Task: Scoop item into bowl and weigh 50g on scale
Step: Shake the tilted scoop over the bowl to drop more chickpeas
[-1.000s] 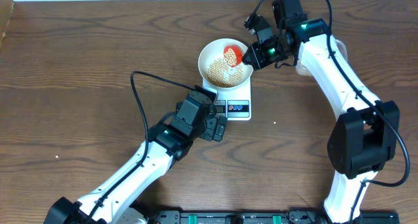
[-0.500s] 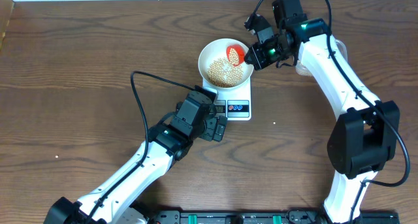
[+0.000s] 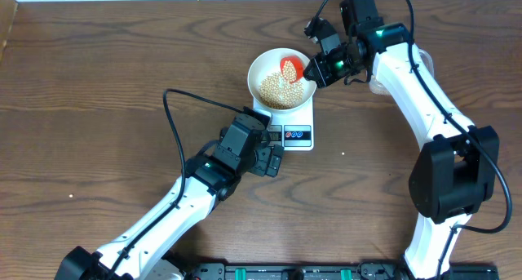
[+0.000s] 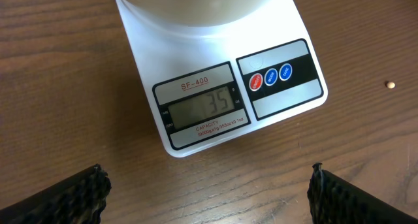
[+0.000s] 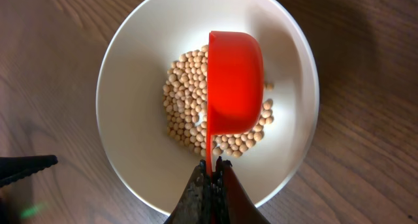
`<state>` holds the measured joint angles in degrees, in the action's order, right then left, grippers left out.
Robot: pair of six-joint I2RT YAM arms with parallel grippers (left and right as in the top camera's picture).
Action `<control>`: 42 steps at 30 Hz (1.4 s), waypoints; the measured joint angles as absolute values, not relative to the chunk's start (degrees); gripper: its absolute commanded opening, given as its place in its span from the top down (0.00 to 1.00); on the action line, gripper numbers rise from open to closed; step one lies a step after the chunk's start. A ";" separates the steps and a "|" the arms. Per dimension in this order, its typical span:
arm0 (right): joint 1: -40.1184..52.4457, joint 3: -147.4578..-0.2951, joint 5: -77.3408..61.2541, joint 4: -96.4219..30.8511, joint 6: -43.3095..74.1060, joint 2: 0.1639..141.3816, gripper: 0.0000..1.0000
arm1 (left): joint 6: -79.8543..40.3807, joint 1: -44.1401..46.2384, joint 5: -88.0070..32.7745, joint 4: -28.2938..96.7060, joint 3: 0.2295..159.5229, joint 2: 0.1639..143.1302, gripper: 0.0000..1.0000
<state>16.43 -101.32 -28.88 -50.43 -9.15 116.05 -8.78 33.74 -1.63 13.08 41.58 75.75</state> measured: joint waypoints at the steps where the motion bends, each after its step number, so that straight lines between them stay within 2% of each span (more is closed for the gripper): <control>1: 16.43 -101.32 -28.91 -50.43 -9.28 116.05 0.99 | -8.78 33.74 -1.63 13.08 41.58 75.75 0.01; 29: 17.80 -101.32 -27.20 -46.28 -18.70 116.05 0.99 | -8.78 33.74 -1.63 13.08 41.58 75.75 0.01; 42: 17.26 -101.32 -32.34 -46.24 -19.09 116.05 0.99 | -8.78 33.74 -1.63 13.08 41.58 75.75 0.01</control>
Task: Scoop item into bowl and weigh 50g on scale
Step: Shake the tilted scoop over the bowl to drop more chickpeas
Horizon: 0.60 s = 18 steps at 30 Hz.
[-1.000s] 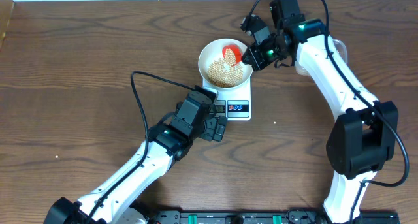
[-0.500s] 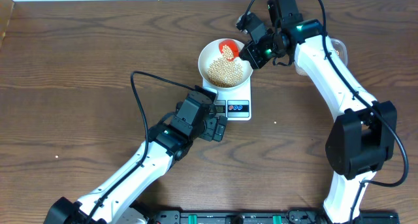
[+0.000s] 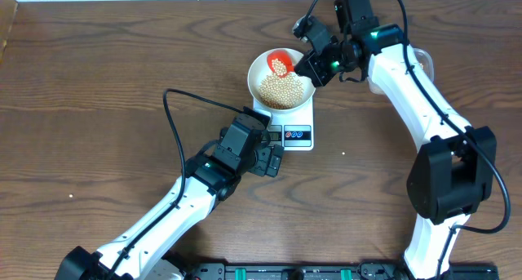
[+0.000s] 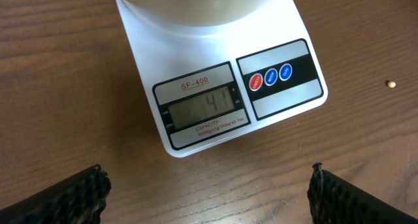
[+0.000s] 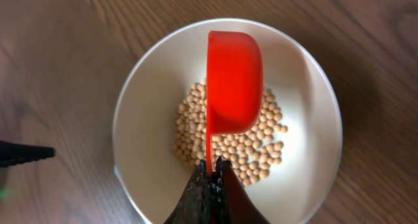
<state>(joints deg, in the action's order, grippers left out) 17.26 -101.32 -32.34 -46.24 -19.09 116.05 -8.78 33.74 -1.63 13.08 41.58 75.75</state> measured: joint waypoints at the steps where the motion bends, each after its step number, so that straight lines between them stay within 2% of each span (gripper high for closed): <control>1: 17.02 -101.32 -32.77 -46.28 -19.07 116.05 0.99 | -8.78 33.74 -1.63 13.08 41.58 75.75 0.01; 18: 14.63 -101.32 -36.56 -48.60 -18.41 116.05 0.99 | -8.78 33.74 -1.63 13.08 41.58 75.75 0.01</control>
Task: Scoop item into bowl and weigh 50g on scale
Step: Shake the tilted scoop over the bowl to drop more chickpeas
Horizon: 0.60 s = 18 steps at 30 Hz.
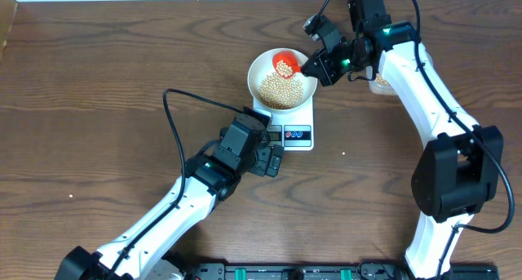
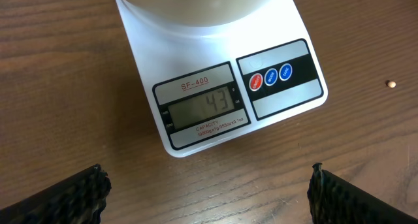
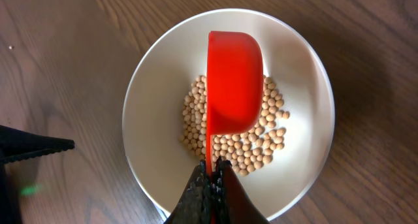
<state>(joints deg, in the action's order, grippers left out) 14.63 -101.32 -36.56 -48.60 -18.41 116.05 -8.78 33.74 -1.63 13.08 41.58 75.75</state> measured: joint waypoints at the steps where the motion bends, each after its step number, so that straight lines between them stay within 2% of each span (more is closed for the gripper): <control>1: 14.63 -101.32 -36.64 -48.60 -18.39 116.05 0.99 | -8.78 33.74 -1.63 13.08 41.58 75.75 0.01; 18: 14.63 -101.32 -36.93 -49.04 -18.50 116.05 0.99 | -8.78 33.74 -1.63 13.08 41.58 75.75 0.01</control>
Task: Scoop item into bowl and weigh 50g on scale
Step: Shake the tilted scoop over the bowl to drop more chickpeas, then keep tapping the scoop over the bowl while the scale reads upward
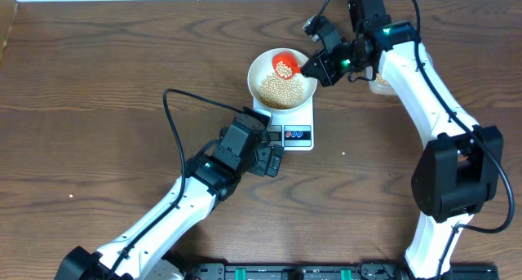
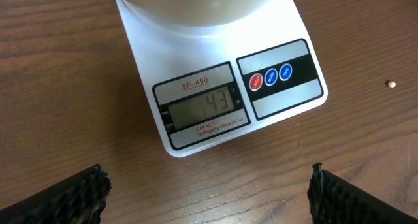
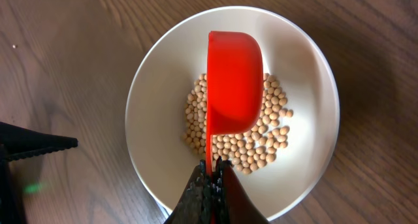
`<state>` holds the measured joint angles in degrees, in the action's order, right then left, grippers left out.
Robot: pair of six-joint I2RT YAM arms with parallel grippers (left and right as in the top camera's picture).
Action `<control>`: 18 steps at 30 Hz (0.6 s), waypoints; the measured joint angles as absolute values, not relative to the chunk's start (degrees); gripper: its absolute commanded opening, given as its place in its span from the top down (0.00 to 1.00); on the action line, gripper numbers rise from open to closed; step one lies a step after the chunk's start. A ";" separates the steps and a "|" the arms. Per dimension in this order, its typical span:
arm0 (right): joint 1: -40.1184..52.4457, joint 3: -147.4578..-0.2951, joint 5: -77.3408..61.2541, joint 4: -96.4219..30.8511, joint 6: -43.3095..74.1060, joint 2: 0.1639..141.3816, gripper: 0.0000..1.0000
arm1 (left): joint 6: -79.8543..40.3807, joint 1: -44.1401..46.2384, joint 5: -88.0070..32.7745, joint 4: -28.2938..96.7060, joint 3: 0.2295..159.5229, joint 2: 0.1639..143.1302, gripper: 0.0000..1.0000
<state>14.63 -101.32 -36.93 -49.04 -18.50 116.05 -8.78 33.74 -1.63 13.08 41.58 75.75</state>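
A white bowl [image 1: 261,68] holding tan beans [image 1: 277,90] stands on the white scale [image 1: 296,135]. In the left wrist view the scale's display [image 2: 206,106] reads 43. My right gripper [image 3: 212,164] is shut on the handle of a red scoop [image 3: 234,80], which hovers over the bowl [image 3: 157,119] with a few beans in it, as the overhead view shows the scoop [image 1: 284,64]. My left gripper [image 2: 209,185] is open just in front of the scale, holding nothing.
One stray bean [image 2: 391,84] lies on the wooden table right of the scale. A container of beans [image 1: 382,82] sits partly hidden behind my right arm at the back right.
The right gripper and scoop shifted very slightly over the bowl. The display still reads 43. The left arm has not moved.
The scoop was tipped over the bowl with the display at 35. Later it sat further left over the bowl, beans in it, and the display read 41. Then the reading was 43, where it stays now.
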 measured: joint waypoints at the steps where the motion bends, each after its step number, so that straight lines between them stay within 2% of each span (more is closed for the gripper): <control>1: 14.63 -101.32 -36.91 -49.04 -18.52 116.05 0.99 | -8.78 33.74 -1.63 13.08 41.58 75.75 0.01; 18: 16.93 -101.32 -26.85 -50.28 -19.99 114.83 0.99 | -8.78 33.74 -1.63 13.08 41.58 75.75 0.01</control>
